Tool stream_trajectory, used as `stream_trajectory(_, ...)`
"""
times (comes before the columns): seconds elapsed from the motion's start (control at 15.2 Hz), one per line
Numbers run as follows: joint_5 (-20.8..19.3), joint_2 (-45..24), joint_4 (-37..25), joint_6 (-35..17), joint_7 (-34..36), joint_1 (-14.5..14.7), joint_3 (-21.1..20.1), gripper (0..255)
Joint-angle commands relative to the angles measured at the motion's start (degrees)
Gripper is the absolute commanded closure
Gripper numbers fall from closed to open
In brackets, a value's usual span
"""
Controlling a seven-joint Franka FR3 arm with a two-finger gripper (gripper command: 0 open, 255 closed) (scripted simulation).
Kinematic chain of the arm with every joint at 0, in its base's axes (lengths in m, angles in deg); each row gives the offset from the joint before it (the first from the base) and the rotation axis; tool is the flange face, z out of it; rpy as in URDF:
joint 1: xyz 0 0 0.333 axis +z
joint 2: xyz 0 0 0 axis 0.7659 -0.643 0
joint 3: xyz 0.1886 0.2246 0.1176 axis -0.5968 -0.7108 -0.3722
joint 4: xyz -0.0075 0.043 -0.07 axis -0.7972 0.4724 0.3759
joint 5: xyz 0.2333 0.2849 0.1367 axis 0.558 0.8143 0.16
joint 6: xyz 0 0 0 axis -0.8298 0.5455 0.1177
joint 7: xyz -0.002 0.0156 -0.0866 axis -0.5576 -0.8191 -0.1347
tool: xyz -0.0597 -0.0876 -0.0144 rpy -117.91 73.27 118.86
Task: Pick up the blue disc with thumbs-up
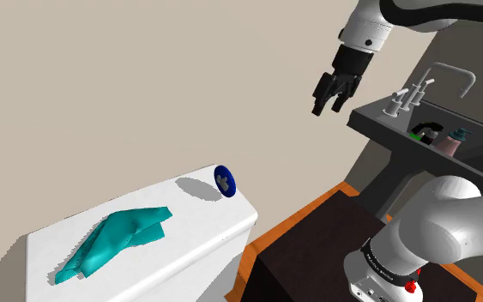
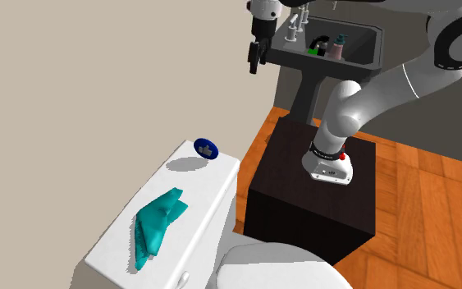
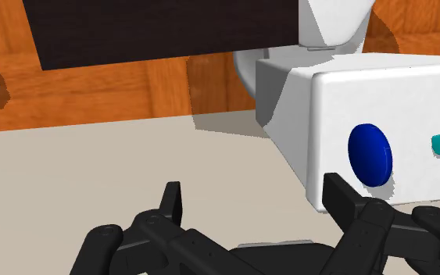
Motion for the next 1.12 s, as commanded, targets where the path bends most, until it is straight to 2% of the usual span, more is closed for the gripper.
stream_trajectory(0.0, 0.0, 0.0, 0.0, 0.0, 0.0, 0.0, 0.0, 0)
stream_trajectory(0.53, 4.62, -8.38, 1.77, -10.61, 7.19, 3.22, -7.97, 0)
stream_trajectory(1.06, 6.62, -20.81, -1.06, -20.84, 14.46, 5.64, -15.61, 0)
